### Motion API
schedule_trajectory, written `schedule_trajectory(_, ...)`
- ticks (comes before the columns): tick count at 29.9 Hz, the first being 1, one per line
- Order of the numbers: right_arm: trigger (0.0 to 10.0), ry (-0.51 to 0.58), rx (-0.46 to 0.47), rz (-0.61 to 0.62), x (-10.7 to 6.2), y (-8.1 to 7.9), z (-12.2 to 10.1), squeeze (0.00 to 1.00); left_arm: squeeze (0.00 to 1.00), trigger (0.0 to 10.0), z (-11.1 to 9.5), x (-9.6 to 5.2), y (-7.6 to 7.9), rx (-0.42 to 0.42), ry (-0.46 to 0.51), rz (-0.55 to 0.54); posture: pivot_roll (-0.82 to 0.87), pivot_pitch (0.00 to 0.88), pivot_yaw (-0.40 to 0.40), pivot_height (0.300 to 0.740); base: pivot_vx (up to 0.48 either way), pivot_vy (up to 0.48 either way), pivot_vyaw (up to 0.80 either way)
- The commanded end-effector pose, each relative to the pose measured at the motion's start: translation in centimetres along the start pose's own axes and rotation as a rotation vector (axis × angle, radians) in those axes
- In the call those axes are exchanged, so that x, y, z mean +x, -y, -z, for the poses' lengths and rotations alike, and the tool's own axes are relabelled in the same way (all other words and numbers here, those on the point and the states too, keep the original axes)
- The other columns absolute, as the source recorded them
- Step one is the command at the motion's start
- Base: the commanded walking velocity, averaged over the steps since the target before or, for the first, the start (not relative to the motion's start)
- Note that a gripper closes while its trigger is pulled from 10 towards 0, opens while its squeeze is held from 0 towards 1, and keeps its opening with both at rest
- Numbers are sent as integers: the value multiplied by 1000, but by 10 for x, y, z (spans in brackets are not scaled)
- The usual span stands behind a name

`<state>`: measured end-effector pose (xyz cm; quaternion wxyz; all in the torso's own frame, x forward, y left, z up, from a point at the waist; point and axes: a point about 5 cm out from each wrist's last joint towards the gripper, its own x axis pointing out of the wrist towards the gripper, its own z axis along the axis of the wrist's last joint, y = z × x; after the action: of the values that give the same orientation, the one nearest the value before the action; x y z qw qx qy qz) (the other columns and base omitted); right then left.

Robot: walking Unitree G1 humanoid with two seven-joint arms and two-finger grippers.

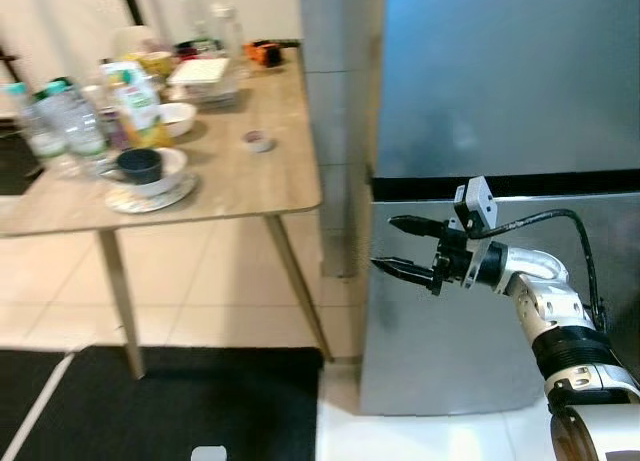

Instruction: Restocking fridge

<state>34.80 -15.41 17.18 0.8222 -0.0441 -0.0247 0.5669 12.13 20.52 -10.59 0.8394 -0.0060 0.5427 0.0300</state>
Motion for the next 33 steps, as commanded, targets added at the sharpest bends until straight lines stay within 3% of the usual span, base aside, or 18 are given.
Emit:
schedule_trajectory(1, 10000, -15, -11, -24, -2, -2, -1, 0, 0, 10000, 2, 0, 0, -9, -11, -2, -106, 0, 15, 740, 0, 0, 769)
schedule_trajectory(9, 10000, -22, -35, -3, -4, 3, -8, 0, 0, 10000, 8, -3, -14, -10, -22, -19, -104, 0, 12, 740, 0, 0, 731)
schedule_trajectory(20, 10000, 32, -105, -29, -2, 4, -32, 0, 0, 10000, 9, -3, -12, -2, -23, -12, -106, 0, 8, 740, 0, 0, 0)
schedule_trajectory(26, 10000, -18, -170, 4, -4, 8, -36, 0, 0, 10000, 7, -1, 1, 21, -27, 14, -106, 0, 8, 740, 0, -226, 0)
schedule_trajectory(33, 10000, -180, -252, 87, -5, 17, -25, 0, 0, 10000, 1, 1, 10, 0, -16, 15, -111, 0, 5, 740, 0, 0, 0)
